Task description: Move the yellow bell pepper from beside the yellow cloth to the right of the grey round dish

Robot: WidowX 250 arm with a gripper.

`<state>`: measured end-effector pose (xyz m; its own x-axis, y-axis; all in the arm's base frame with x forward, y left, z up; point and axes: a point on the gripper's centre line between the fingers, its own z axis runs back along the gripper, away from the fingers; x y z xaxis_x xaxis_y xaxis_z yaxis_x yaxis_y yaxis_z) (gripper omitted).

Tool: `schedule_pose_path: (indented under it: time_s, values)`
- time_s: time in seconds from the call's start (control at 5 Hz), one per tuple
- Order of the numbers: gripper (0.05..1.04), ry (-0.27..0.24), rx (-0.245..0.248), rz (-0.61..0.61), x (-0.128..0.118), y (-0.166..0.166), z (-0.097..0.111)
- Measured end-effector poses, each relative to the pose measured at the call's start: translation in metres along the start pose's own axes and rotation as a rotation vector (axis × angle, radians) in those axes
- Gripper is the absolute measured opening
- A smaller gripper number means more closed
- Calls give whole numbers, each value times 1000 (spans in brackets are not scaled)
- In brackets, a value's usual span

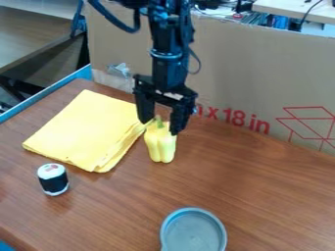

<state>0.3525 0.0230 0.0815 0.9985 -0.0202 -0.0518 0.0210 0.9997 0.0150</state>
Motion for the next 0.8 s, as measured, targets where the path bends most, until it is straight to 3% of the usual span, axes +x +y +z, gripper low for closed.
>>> schedule_pose_path:
  time_s: [0.2,0.6,0.8]
  values:
    - [828,7,-5,-11,0,-1,-4]
    - [334,-25,-35,-10,-3,2,-2]
    - [203,-49,-51,-23,-6,-1,5]
